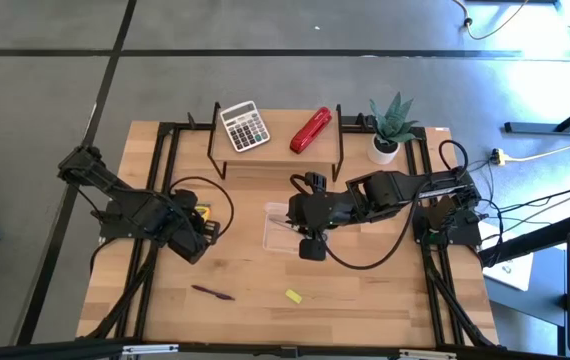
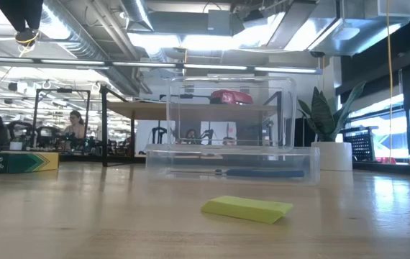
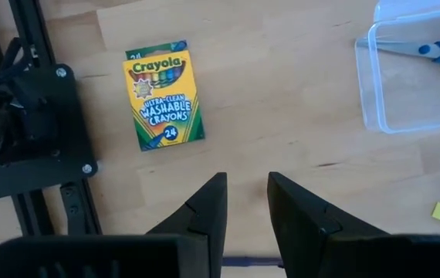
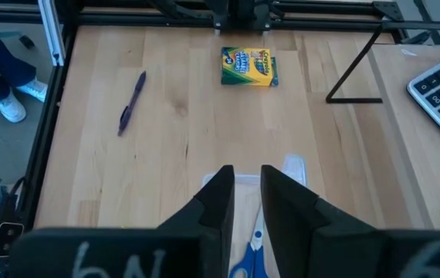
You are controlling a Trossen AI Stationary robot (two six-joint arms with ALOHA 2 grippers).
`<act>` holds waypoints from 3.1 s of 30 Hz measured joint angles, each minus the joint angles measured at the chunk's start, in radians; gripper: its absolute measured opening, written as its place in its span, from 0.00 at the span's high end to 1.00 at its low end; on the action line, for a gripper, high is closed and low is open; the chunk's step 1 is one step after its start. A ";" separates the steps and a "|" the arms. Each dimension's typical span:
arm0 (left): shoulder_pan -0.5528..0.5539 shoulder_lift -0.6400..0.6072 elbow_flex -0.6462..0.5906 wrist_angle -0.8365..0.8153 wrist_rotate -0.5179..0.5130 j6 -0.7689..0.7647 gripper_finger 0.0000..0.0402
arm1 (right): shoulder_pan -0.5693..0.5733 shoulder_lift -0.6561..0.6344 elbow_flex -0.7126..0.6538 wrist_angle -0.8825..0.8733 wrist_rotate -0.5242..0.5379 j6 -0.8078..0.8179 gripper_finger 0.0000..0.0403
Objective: Pack school essentials
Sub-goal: Put the yellow crayon box into the transparent supply box
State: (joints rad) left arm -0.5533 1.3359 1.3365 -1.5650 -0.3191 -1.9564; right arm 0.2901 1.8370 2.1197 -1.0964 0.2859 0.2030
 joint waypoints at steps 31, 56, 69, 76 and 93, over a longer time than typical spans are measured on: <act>0.000 0.001 -0.090 0.041 0.051 -0.079 0.78 | 0.000 0.000 0.000 0.001 0.000 0.000 0.83; 0.000 0.001 -0.090 0.046 0.070 -0.095 0.69 | 0.000 0.000 0.000 0.001 0.000 0.001 0.83; 0.000 0.001 -0.090 0.037 0.082 -0.105 0.03 | 0.000 0.000 0.000 0.001 0.000 -0.001 0.83; 0.000 0.001 -0.090 0.039 0.055 -0.113 0.05 | 0.000 0.000 0.000 0.001 0.000 0.000 0.83; 0.000 0.005 -0.128 0.049 0.058 -0.129 0.01 | 0.000 0.000 0.000 0.001 0.000 -0.001 0.83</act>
State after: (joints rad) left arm -0.5529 1.3413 1.2086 -1.5155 -0.2614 -2.0855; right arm 0.2902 1.8370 2.1197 -1.0953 0.2859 0.2024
